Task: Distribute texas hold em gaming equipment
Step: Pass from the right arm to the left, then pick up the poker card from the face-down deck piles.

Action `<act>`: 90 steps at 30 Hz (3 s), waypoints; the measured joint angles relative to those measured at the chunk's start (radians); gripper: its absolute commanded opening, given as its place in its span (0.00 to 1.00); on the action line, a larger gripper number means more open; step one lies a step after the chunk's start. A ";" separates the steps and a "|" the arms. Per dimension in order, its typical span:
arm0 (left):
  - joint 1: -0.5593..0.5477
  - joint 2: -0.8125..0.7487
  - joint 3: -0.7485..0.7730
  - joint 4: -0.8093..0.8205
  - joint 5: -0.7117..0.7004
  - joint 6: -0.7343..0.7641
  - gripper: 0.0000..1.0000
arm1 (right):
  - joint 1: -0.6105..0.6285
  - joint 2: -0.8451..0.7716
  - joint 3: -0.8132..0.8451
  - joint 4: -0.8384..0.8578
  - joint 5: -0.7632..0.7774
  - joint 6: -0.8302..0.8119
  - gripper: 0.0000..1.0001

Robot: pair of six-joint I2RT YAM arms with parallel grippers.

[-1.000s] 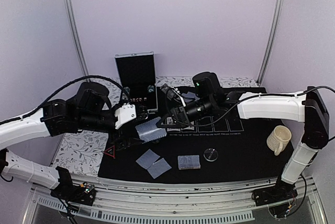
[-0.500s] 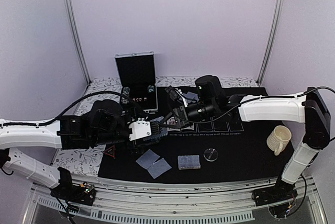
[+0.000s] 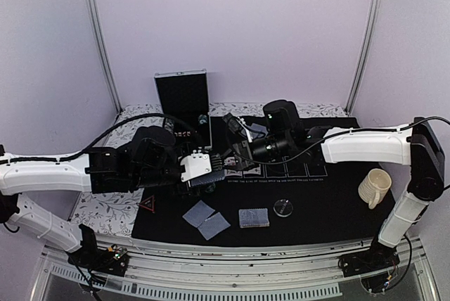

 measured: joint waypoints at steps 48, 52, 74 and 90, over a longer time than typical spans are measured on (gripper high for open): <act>0.037 0.031 0.057 -0.105 0.080 -0.023 0.50 | 0.000 0.012 -0.003 -0.066 0.109 -0.074 0.43; 0.037 0.031 0.057 -0.112 0.083 -0.025 0.49 | 0.000 0.006 -0.003 -0.088 0.125 -0.086 0.41; 0.037 0.031 0.057 -0.115 0.082 -0.040 0.49 | 0.000 -0.031 -0.003 -0.152 0.138 -0.132 0.25; 0.037 0.031 0.057 -0.115 0.085 -0.047 0.48 | -0.001 -0.037 0.056 -0.197 0.161 -0.188 0.22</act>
